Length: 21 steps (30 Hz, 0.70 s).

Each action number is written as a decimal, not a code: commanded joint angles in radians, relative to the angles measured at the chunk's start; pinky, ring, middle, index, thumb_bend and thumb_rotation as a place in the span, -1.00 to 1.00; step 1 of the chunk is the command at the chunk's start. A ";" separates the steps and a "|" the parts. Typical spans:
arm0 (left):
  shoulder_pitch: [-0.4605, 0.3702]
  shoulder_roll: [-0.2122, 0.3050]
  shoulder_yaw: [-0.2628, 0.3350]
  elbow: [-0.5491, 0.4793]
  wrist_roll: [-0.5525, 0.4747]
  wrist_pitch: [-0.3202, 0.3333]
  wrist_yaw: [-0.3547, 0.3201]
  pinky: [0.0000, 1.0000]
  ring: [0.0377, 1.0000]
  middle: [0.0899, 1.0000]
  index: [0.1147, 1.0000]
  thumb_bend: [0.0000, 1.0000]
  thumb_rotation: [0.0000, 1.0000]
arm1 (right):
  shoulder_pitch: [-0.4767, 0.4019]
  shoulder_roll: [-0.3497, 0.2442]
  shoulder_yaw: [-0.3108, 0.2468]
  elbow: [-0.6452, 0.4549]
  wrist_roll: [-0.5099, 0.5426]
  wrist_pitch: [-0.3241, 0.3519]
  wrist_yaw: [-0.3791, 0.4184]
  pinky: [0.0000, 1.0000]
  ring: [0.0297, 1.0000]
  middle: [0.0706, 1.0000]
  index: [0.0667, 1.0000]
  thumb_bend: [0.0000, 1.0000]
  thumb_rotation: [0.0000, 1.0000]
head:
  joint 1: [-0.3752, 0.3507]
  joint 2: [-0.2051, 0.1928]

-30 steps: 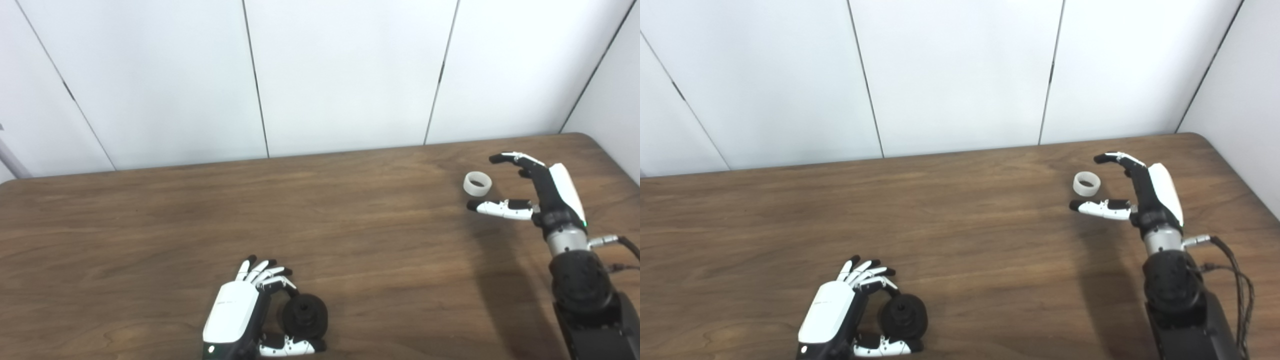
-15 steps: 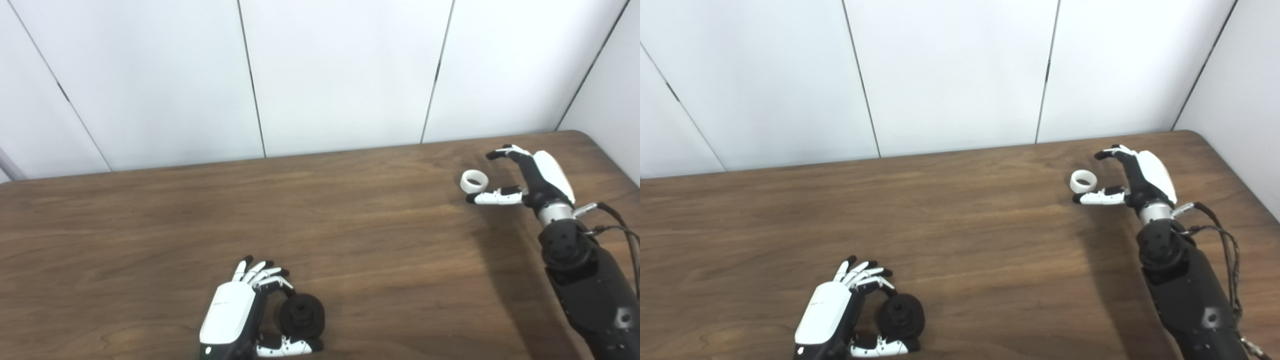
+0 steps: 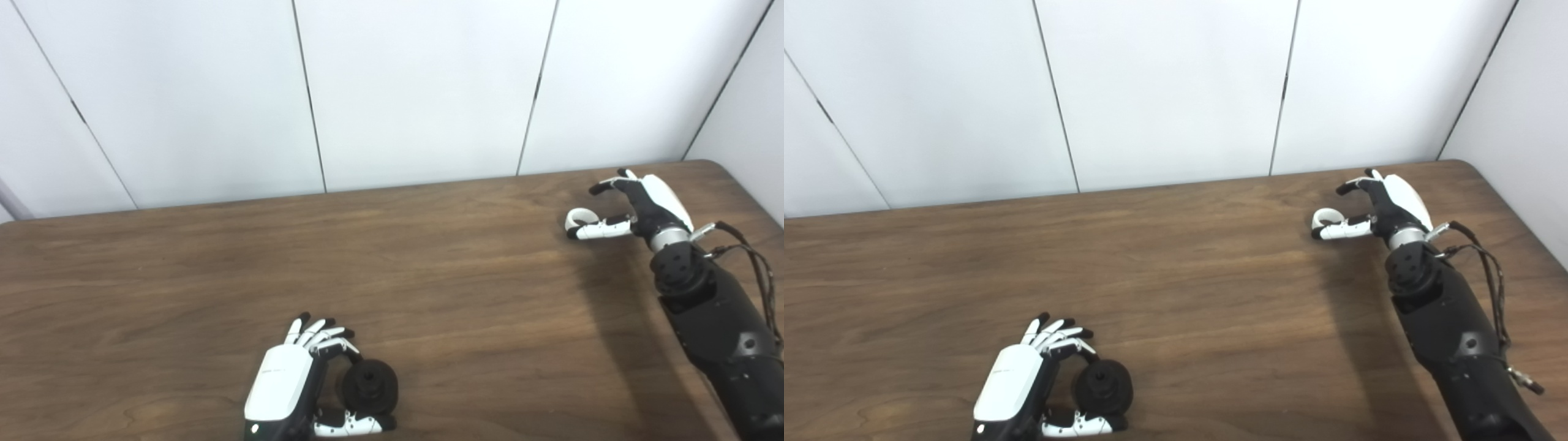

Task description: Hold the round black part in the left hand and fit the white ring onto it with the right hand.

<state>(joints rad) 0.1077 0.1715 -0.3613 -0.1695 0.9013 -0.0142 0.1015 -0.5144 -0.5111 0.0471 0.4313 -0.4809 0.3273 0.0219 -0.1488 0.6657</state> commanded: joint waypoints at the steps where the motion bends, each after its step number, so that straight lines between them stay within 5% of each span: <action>1: 0.025 0.016 0.000 0.019 0.012 0.003 -0.004 1.00 0.77 0.51 -0.17 0.05 -0.90 | -0.064 -0.043 0.000 -0.013 -0.008 0.002 -0.002 0.76 1.00 0.95 0.37 0.82 -0.46 | -0.001 0.000; 21: 0.025 0.011 0.001 0.006 0.011 0.005 -0.009 1.00 0.78 0.51 -0.17 0.05 -0.90 | -0.084 -0.068 0.069 0.023 -0.042 0.023 0.014 0.81 1.00 0.90 0.28 0.76 -0.49 | -0.004 0.002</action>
<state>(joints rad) 0.1142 0.1710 -0.3588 -0.1759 0.9035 -0.0122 0.0971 -0.5466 -0.5395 0.1209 0.4609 -0.5116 0.3537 0.0414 -0.1519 0.6673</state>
